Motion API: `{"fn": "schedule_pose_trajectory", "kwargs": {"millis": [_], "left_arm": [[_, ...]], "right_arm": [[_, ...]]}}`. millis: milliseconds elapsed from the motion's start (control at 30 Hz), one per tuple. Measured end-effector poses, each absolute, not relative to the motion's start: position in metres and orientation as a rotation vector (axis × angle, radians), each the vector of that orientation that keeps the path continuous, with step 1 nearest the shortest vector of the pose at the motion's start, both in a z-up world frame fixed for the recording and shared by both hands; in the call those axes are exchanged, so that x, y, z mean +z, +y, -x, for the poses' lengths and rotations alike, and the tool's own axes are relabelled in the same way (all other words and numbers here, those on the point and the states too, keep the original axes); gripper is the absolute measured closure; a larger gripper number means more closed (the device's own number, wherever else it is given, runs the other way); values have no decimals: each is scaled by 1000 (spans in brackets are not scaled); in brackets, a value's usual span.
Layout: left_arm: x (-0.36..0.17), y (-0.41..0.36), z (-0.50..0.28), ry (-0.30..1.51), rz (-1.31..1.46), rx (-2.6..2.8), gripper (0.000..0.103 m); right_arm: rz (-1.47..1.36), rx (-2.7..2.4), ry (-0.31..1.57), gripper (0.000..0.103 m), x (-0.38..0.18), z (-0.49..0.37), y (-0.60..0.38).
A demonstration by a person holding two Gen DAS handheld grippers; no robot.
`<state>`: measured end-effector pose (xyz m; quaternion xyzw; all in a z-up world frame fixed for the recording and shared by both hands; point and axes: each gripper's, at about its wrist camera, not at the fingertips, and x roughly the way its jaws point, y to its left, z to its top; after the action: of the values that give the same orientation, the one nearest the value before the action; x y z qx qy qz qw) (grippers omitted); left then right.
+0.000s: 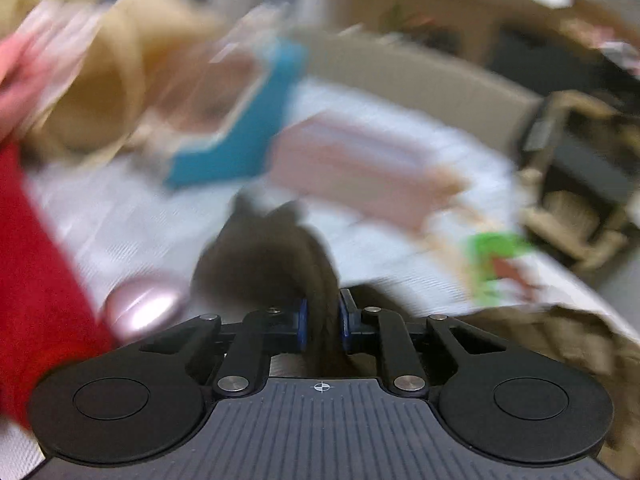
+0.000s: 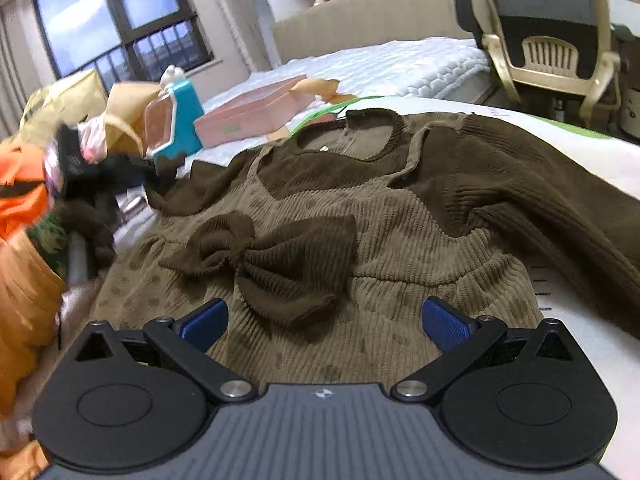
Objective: Fold clothes
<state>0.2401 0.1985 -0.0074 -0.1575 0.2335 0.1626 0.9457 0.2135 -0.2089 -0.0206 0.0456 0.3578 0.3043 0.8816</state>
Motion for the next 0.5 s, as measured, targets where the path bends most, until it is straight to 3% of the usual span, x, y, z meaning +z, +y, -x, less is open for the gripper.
{"fn": "schedule_pose_trajectory", "kwargs": {"millis": [167, 200, 233, 300, 400, 500], "left_arm": [[39, 121, -219, 378, 237, -234, 81], [42, 106, -217, 397, 225, -366, 68], [41, 92, -216, 423, 192, -439, 36], [33, 68, -208, 451, 91, -502, 9], [23, 62, -201, 438, -1, -378, 9], [24, 98, -203, 367, 100, -53, 9]], "right_arm": [[-101, 652, 747, 0, -18, -215, -212], [-98, 652, 751, 0, -17, -215, -213], [-89, 648, 751, 0, -14, -214, -213], [-57, 641, 722, 0, -3, -211, -213], [24, 635, 656, 0, 18, -206, -209], [61, 624, 621, 0, 30, -206, -206]]}}
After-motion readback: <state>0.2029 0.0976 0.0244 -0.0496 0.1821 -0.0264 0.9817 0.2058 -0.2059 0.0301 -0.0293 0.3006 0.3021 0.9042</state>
